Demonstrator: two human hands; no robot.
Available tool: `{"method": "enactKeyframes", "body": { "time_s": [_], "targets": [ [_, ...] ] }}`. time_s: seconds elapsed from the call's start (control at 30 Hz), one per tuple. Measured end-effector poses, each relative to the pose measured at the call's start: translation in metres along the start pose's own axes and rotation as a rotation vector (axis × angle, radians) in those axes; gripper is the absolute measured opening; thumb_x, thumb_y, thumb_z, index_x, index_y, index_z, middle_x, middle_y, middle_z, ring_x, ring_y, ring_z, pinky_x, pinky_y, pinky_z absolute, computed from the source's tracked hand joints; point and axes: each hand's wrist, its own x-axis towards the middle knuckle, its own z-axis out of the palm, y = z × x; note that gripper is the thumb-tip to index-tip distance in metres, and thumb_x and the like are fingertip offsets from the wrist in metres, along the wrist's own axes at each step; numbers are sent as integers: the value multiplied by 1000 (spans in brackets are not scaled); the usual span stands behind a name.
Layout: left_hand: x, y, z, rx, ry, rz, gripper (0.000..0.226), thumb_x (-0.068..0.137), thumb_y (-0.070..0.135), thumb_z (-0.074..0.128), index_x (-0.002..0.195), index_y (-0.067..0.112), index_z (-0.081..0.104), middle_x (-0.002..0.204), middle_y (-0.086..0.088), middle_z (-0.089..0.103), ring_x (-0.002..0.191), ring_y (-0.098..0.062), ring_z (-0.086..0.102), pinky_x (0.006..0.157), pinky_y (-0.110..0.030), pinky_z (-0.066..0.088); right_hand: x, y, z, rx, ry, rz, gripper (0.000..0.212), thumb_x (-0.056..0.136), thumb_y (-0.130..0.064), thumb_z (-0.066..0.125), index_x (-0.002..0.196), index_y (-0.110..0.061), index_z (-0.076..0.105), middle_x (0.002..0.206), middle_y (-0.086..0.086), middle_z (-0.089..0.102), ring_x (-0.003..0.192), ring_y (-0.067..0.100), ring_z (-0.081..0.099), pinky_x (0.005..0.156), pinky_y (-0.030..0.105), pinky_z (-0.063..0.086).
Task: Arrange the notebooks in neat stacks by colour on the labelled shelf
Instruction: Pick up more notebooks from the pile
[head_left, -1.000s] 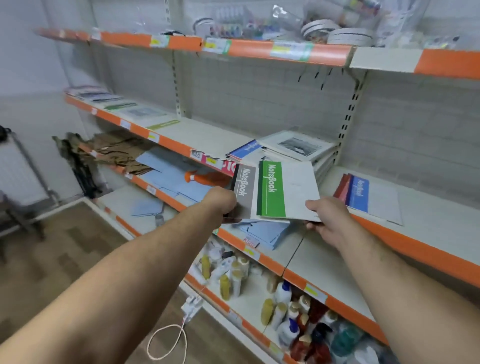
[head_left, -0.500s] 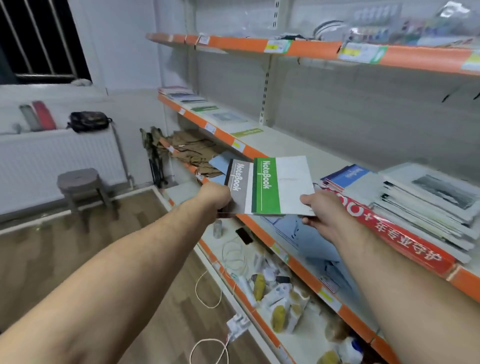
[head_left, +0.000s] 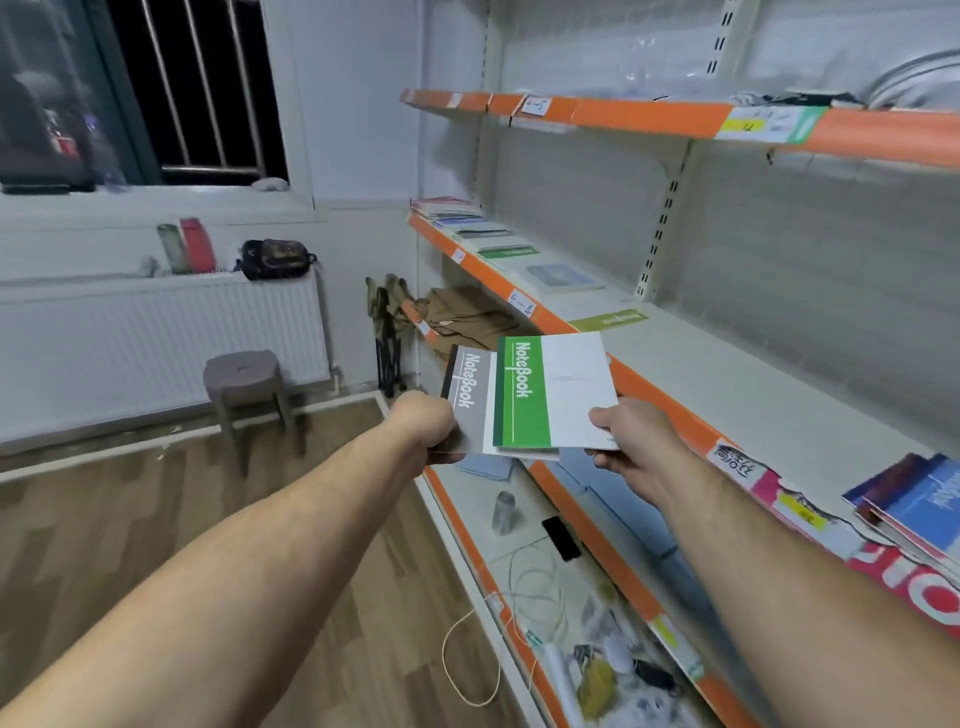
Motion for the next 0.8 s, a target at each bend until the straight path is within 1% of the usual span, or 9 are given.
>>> {"method": "enactKeyframes", "body": {
  "time_s": [0.1,0.2,0.3,0.33,0.4,0.47,0.6,0.67,0.8],
  "targets": [
    [41,18,0,-22,34,17,25,96,-5,43,80,7,58,77,-11,64,59,-24,62,40,-25,50,52,-11,17,-13,-32,-9,16,95,-1,48,103,-6,60,83,11,66,53,19,53,46,26,42],
    [80,40,-3,-37,78,16,27,95,-5,43,79,7,60,80,-13,66,62,-24,62,39,-23,49,100,-29,35,-19,-62,-10,19,94,0,48,108,-5,59,78,10,66,48,17,53,45,26,41],
    [117,59,-8,-58,103,16,24,95,-5,44,83,7,61,84,-13,68,68,-26,65,44,-27,54,138,-48,55,-26,-113,-24,21,94,1,47,111,-4,59,78,10,66,49,17,54,43,25,40],
    [130,65,-9,-67,107,13,24,95,-4,44,83,7,61,83,-12,68,68,-26,65,47,-29,56,149,-54,62,-26,-129,-28,22,95,1,47,112,-5,59,80,10,67,50,17,55,44,25,39],
    [155,72,-13,-79,123,3,24,96,-4,45,81,6,61,77,-12,67,62,-23,64,53,-32,57,172,-63,77,-28,-145,-27,23,96,1,46,114,-7,58,83,8,68,50,17,58,45,26,37],
    [181,78,-18,-84,128,-4,23,96,-4,45,83,6,61,80,-13,68,60,-23,64,51,-31,56,195,-68,93,-27,-144,-17,21,96,0,47,111,-8,58,83,7,67,56,18,59,46,26,38],
    [238,90,-35,-87,119,4,24,96,-4,44,84,8,61,87,-14,70,67,-24,66,42,-24,53,245,-76,130,-11,-148,6,16,96,-1,47,100,-12,58,89,9,68,64,22,58,44,24,38],
    [271,99,-45,-91,110,14,25,95,-6,44,82,8,61,83,-12,70,65,-23,65,41,-23,52,274,-82,151,-4,-137,-2,16,96,-1,47,97,-14,57,95,10,70,66,22,59,42,23,38],
    [342,122,-70,-81,69,38,25,96,-4,46,78,8,60,72,-8,66,57,-20,63,38,-22,49,331,-102,198,-11,-62,-10,12,96,-3,50,93,-14,56,87,8,67,61,19,57,42,22,40]
  ]
}}
